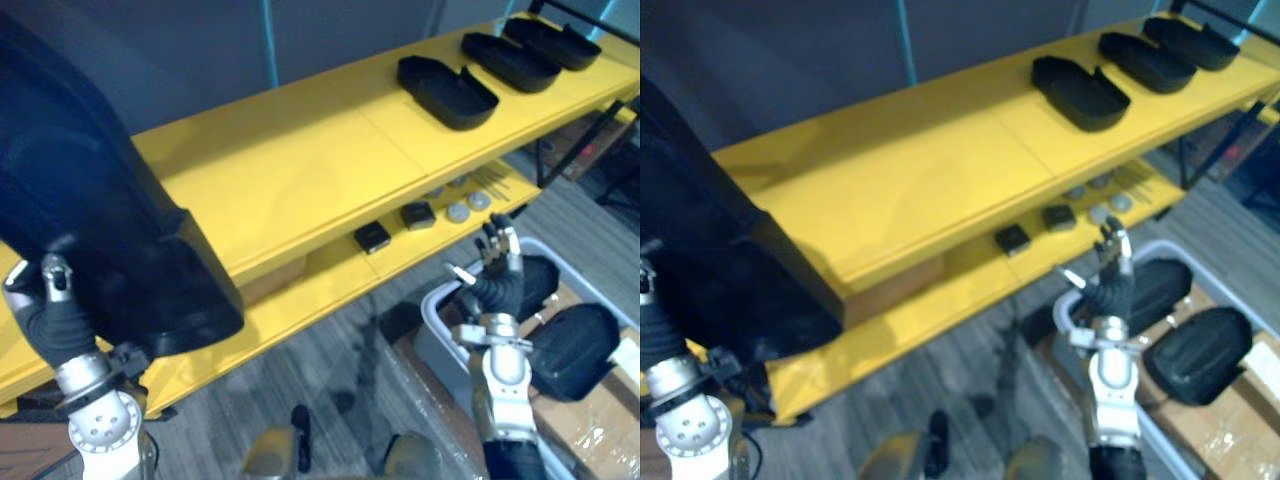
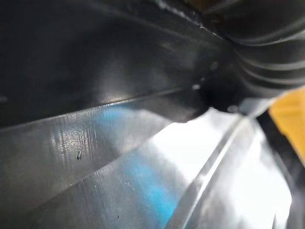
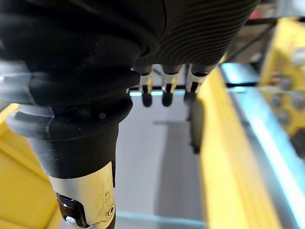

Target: Walk over and take plastic housings, then place them on the shelf

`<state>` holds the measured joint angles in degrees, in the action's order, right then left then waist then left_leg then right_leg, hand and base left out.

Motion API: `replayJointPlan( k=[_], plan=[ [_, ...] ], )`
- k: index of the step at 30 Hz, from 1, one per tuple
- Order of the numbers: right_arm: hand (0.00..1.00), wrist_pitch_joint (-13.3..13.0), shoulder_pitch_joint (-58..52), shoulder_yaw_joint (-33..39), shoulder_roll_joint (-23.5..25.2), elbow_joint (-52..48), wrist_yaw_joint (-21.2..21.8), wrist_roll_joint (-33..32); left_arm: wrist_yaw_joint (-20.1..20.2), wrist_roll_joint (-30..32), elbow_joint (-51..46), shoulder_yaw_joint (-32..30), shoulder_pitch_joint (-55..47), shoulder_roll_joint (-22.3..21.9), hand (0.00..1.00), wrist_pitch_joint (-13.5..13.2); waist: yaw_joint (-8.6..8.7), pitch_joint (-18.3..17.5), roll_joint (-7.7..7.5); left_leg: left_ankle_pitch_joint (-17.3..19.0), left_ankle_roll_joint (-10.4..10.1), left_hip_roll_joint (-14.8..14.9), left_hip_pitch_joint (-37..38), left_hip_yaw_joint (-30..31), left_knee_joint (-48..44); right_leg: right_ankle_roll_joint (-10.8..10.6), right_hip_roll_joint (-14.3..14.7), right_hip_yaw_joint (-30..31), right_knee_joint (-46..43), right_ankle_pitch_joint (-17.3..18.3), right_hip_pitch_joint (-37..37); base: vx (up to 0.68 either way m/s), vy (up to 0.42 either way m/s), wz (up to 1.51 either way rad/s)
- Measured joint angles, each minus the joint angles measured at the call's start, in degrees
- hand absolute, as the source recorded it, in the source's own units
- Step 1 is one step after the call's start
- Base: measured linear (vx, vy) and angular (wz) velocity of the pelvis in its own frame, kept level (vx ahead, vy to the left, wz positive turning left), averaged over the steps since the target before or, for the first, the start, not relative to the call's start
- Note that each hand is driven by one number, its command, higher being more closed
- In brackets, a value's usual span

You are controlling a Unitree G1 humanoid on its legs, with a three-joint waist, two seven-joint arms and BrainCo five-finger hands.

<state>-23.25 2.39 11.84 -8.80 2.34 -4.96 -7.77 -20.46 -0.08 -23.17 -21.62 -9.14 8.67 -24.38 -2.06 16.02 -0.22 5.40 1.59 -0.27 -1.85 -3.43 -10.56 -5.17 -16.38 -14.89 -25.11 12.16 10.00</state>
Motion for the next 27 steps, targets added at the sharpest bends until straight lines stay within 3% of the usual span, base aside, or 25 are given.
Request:
replayJointPlan(
  k=[3,4,5,8,11,15,20,23,25,27],
  plan=[
    [0.0,1.1,0.0,2.6,-2.7,-1.9,1.6,-1.8,-0.7,0.0,0.1,0.0,1.2,0.4,1.0,1.3,0.44,-2.9,-2.85,2.5,-3.1,-0.8,-0.2,4.9,-1.5,0.3,1.2,0.5,10.7,-8.6,-2.3,0.27,-0.292,0.91],
    [0.0,1.1,0.4,2.9,-4.0,-1.8,2.7,-3.2,-0.6,-0.1,0.3,0.1,1.3,0.0,1.0,1.5,0.45,-3.5,-3.29,3.5,-4.4,-0.5,-0.2,6.2,-2.1,-1.9,1.8,0.2,12.2,-12.7,-3.6,0.25,-0.355,0.79],
    [0.0,1.8,1.1,2.8,-6.8,-1.8,4.9,-5.1,0.3,-1.3,0.3,0.7,-0.5,-1.9,1.0,2.4,-0.23,-5.0,-0.92,4.2,-5.6,2.9,-0.4,5.7,-1.8,-0.5,4.7,-2.3,13.7,-12.3,-5.0,0.31,-0.369,0.43],
    [0.0,3.4,2.8,3.0,-9.0,-1.8,8.1,-6.7,1.3,-1.8,0.3,1.2,-2.1,-3.8,1.0,3.8,-0.11,-6.6,1.79,2.4,-8.1,6.0,0.5,1.0,1.2,0.6,6.9,-5.2,16.7,-12.8,-7.2,0.23,-0.189,0.35],
    [0.0,5.4,0.8,3.4,-8.9,-1.8,10.3,-9.8,4.7,-1.8,0.1,4.9,-1.7,-4.6,1.0,4.1,0.53,-6.9,2.37,-0.1,-7.8,7.3,3.8,-6.8,4.8,0.8,7.3,-8.8,19.4,-12.8,-12.7,0.16,-0.067,0.57],
    [0.0,5.6,-1.3,3.3,-5.5,-2.2,9.6,-9.5,10.1,-1.6,0.3,7.6,-0.3,-4.0,1.0,8.0,1.08,-6.8,1.32,-0.7,-7.1,6.1,4.8,-6.6,6.2,0.8,6.4,-8.7,19.7,-12.7,-13.9,0.08,0.056,0.24],
    [0.0,5.7,-4.4,3.3,-3.2,-5.3,8.3,-9.4,14.7,-1.8,4.4,11.6,3.8,2.4,1.0,14.2,2.0,-6.7,1.22,-1.6,-7.0,5.3,7.0,-9.6,8.9,0.8,5.7,-6.6,19.8,-12.7,-13.6,-0.01,0.049,-0.18],
    [0.0,6.1,-8.8,3.1,-1.5,-9.7,9.0,-9.5,15.4,-4.5,18.9,11.7,15.9,10.2,1.0,22.3,4.88,-6.7,1.17,-1.6,-7.0,5.3,8.9,-14.4,10.4,0.5,6.3,-2.3,20.9,-12.9,-13.0,-0.08,0.014,-0.65],
    [0.0,6.3,-10.6,3.2,-1.2,-10.5,9.4,-9.6,14.9,-6.4,26.4,11.7,20.5,13.2,1.0,24.9,6.39,-6.8,1.13,-1.4,-7.0,5.4,9.1,-15.9,10.6,0.0,6.5,-1.1,21.7,-13.2,-12.7,-0.08,-0.004,-0.54],
    [0.0,7.3,-14.1,3.3,-0.7,-10.9,11.2,-10.1,13.8,-9.5,39.5,11.5,28.6,17.9,1.0,28.5,9.21,-6.8,1.08,-1.2,-7.1,6.0,9.9,-20.2,11.5,-0.3,7.5,1.9,22.8,-14.3,-11.6,-0.06,-0.007,-0.69]
  ],
)
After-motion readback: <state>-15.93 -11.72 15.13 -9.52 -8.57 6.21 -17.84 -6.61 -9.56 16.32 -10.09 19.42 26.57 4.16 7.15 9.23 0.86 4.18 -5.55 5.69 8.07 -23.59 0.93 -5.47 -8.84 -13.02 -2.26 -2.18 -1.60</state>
